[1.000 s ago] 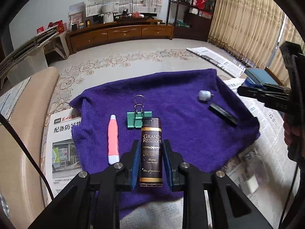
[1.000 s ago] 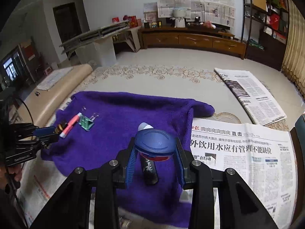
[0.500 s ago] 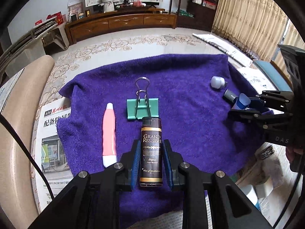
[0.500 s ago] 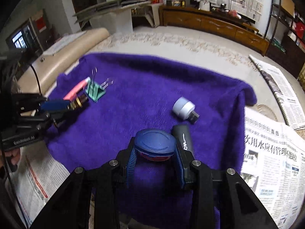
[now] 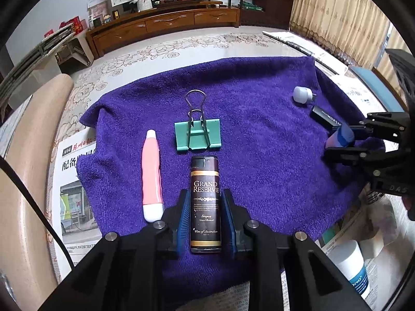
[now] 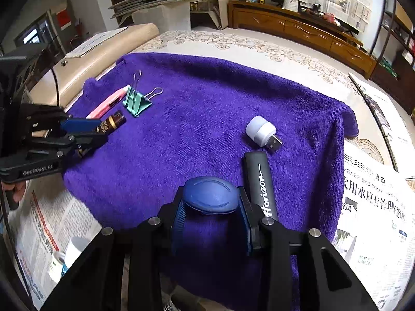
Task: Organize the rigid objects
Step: 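Set the Grand Reserve bottle on the towel with the left gripper while the right sets the jar, then grasp the small white ointment jar with the left gripper, then grasp the clear candy bottle with the right gripper while the left holds the ointment jar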
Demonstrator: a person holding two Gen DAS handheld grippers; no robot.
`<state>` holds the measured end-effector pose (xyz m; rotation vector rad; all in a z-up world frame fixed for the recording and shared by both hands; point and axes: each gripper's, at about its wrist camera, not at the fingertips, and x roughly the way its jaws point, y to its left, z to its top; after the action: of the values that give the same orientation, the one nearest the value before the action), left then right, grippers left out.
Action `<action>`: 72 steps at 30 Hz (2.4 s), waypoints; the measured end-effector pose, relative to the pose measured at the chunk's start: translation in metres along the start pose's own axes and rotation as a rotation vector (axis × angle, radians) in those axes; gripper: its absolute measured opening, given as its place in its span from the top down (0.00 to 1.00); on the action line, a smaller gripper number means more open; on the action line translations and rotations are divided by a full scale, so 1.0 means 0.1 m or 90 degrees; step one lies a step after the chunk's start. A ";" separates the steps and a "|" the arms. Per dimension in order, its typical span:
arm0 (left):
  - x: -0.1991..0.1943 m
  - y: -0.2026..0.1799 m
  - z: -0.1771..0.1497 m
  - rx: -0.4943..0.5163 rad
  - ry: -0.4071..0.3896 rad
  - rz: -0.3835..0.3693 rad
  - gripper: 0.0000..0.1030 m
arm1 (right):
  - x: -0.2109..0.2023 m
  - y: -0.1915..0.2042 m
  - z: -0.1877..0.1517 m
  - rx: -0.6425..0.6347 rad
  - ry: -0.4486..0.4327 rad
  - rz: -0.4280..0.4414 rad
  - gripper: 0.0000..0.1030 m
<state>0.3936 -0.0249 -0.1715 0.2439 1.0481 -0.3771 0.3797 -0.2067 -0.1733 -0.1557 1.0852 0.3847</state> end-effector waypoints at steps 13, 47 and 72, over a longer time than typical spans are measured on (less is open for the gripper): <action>-0.58 -0.11 -0.18 -0.023 -0.092 -0.009 0.17 | -0.76 -0.10 -0.42 0.107 -0.068 -0.028 0.07; -0.89 -0.94 -1.15 -0.101 -0.093 0.047 0.00 | -1.32 -0.07 -1.47 0.188 -0.064 -0.117 0.00; -0.71 -0.97 -1.28 -0.113 -0.109 0.006 0.73 | -1.21 -0.05 -1.50 0.180 -0.048 -0.113 0.00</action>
<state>0.2203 -0.0527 -0.1724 0.0569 0.9052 -0.2886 0.2076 -0.2857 -0.1367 0.0137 1.0303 0.0755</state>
